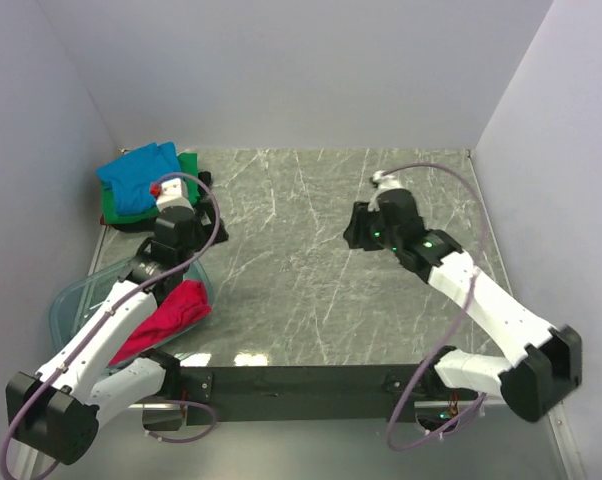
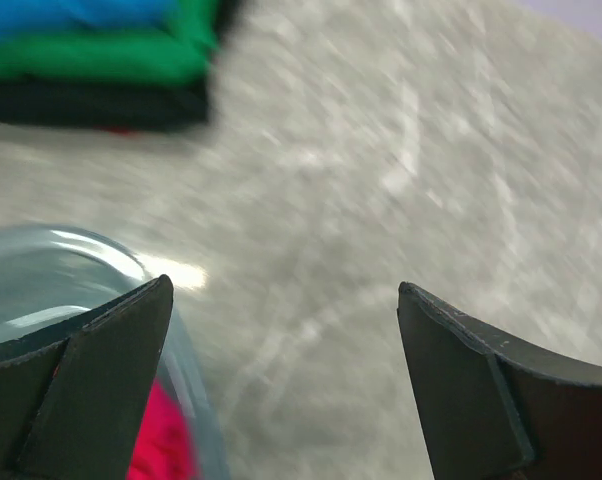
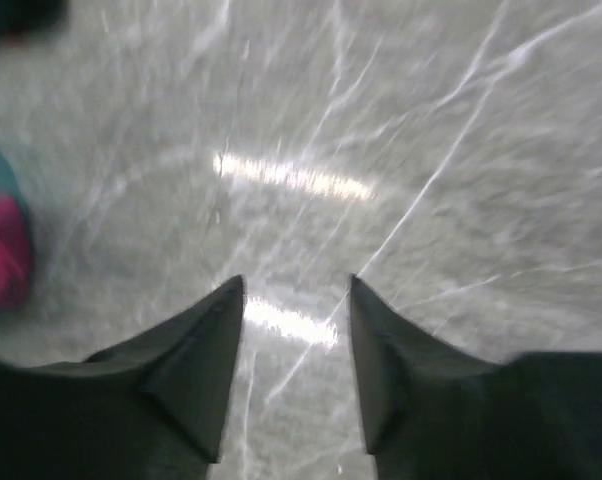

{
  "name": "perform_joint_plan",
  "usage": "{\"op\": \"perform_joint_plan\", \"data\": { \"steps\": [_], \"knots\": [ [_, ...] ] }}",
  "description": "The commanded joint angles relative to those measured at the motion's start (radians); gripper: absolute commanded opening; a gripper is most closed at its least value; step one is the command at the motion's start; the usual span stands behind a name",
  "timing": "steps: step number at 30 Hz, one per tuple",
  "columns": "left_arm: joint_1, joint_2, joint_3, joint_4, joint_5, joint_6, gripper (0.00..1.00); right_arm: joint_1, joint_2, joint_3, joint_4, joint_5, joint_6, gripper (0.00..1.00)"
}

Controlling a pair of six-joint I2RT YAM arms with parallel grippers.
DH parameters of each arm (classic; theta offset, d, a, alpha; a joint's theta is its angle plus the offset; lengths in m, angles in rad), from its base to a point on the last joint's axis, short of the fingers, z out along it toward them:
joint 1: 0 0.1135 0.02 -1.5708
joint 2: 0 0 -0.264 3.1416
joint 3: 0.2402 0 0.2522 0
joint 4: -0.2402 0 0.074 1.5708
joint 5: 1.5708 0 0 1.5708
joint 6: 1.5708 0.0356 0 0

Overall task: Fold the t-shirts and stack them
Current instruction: Neatly place the folded tshirt to the corner

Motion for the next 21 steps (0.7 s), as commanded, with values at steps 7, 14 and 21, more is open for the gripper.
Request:
{"op": "perform_joint_plan", "data": {
  "steps": [7, 14, 21],
  "knots": [
    [-0.068, -0.125, -0.086, 0.056, 0.280, -0.067, 0.99, -0.184, -0.232, -0.099, 0.126, 0.059, -0.037, 0.70],
    [-0.068, -0.170, -0.037, -0.019, 0.215, -0.029, 0.99, -0.247, -0.255, -0.165, 0.151, 0.046, -0.060, 0.77],
    [-0.068, -0.183, -0.049, -0.009, 0.227, -0.024, 0.99, -0.268, -0.269, -0.199, 0.168, 0.039, -0.055, 0.78]
  ]
}}
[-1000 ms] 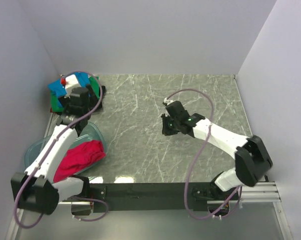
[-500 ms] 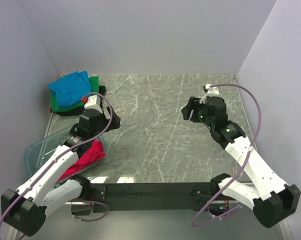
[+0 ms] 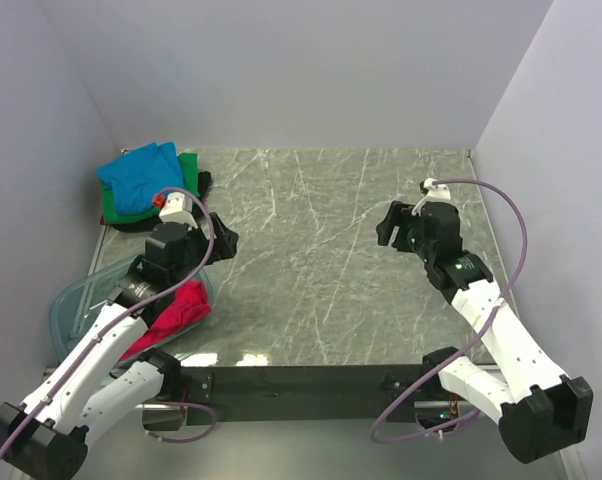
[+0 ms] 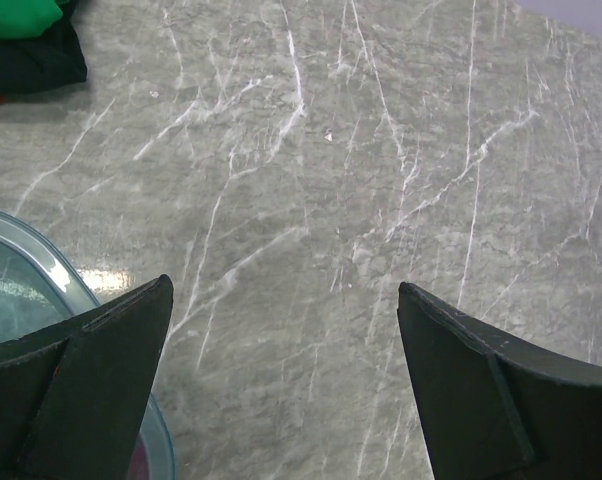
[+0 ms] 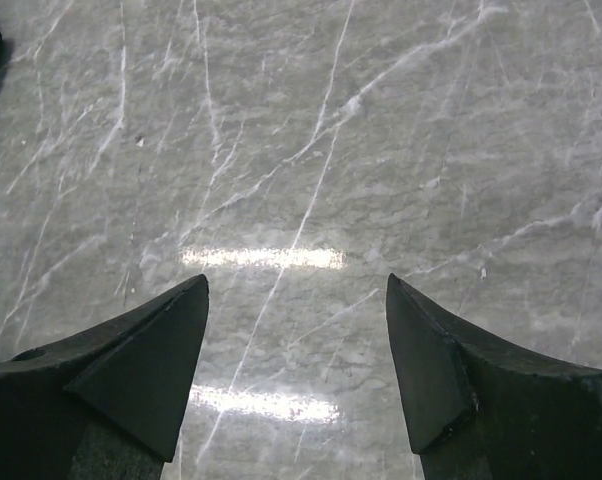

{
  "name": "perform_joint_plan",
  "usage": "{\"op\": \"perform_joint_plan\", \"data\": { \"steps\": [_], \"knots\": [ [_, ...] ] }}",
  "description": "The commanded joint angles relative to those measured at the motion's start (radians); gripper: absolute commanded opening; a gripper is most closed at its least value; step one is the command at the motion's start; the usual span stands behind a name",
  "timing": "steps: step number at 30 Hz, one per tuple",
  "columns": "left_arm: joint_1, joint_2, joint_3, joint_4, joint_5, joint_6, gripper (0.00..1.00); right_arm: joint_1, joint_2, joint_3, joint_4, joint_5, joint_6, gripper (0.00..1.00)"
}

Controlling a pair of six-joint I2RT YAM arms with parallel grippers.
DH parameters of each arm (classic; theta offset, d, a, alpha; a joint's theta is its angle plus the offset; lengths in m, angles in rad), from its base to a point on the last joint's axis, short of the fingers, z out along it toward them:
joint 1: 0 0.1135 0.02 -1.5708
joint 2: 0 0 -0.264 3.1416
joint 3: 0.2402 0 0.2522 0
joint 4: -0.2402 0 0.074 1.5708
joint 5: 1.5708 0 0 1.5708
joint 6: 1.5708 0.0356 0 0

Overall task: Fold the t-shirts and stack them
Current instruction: Neatly place the folded tshirt to the corner

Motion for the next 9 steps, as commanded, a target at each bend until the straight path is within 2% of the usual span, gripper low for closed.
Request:
{"op": "perform_joint_plan", "data": {
  "steps": [1, 9],
  "knots": [
    [-0.003, -0.020, 0.029, 0.010, 0.005, 0.019, 0.99, -0.013, -0.027, -0.015, 0.054, -0.007, -0.016, 0.78],
    [-0.003, -0.034, 0.021, 0.019, 0.015, 0.028, 0.99, -0.022, -0.036, -0.019, 0.054, 0.002, -0.020, 0.79]
  ]
}}
